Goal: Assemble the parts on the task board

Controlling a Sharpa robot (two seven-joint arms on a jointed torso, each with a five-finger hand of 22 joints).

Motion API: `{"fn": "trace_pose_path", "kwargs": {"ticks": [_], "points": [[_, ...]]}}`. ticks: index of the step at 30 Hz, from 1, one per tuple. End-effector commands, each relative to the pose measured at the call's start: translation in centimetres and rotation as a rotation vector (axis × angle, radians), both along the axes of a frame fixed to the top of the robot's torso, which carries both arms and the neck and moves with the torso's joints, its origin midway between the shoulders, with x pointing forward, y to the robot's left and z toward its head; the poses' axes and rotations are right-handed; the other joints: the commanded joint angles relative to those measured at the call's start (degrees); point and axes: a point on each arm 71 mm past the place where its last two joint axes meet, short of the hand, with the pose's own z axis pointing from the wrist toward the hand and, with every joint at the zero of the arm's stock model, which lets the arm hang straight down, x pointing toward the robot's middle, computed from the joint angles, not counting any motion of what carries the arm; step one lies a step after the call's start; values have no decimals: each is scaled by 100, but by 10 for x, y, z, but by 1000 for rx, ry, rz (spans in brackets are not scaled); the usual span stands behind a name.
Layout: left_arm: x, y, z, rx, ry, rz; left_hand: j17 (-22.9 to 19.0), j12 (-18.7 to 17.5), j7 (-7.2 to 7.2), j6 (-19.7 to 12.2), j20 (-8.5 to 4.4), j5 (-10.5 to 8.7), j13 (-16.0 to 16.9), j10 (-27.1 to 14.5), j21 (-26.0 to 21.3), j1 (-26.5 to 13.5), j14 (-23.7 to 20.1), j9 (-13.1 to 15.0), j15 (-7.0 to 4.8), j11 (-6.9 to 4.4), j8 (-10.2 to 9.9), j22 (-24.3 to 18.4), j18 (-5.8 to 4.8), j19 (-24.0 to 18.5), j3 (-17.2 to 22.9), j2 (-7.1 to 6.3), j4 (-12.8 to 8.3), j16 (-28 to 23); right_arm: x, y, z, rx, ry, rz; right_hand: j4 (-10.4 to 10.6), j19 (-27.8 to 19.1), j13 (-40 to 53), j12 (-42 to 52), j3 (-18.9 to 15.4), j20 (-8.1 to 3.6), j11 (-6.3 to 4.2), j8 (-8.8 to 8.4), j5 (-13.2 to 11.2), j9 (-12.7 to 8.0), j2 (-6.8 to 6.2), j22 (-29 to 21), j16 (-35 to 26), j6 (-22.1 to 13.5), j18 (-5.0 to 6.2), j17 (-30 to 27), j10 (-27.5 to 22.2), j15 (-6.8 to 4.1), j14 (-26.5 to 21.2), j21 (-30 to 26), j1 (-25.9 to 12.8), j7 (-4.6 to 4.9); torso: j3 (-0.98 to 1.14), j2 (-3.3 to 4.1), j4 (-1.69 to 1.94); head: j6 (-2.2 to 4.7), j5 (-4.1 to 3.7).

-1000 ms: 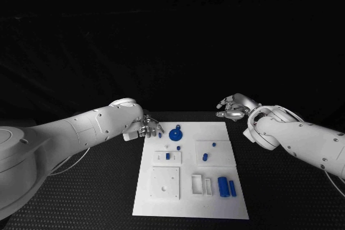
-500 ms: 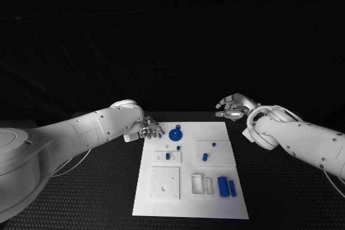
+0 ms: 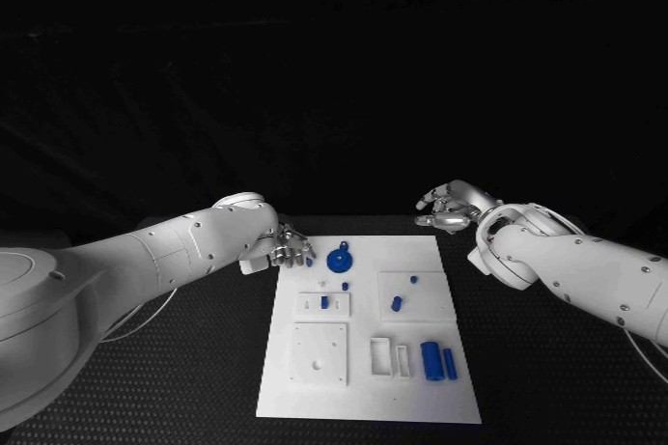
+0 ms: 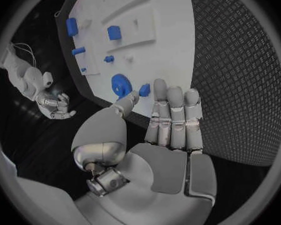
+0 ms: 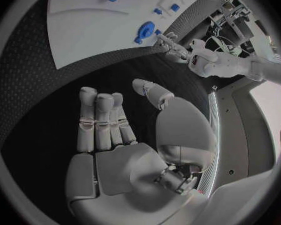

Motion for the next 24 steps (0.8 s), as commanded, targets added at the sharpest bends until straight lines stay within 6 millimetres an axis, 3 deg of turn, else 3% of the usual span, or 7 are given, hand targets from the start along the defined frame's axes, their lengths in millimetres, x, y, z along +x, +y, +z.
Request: {"fn": "trace_pose_path", "kwargs": {"ticks": [1, 24], "points": [[0, -4, -1, -24, 3, -10, 9, 30, 12, -35, -498, -20, 10, -34, -37, 13, -32, -3, 9, -1, 32, 11, -57, -18, -6, 86, -56, 40, 0, 1, 0, 2, -3, 10, -20, -2, -10, -26, 4, 43, 3, 8, 12, -6, 3, -6, -38, -15, 268, -6, -22, 1, 3, -25, -24, 31, -1, -1, 1, 4, 4], [-1, -8, -1, -37, 13, -20, 12, 42, -4, 32, -496, -5, 8, 15, -53, 318, -11, -25, 7, -15, 97, 74, -68, 10, 26, 303, -393, 67, 0, 3, 0, 3, 2, 12, -17, 8, -28, -21, -5, 48, 2, 13, 11, -4, 10, -7, -48, -11, 268, -9, -14, 0, 14, -38, -31, 30, -2, 3, -1, -17, 10]]}}
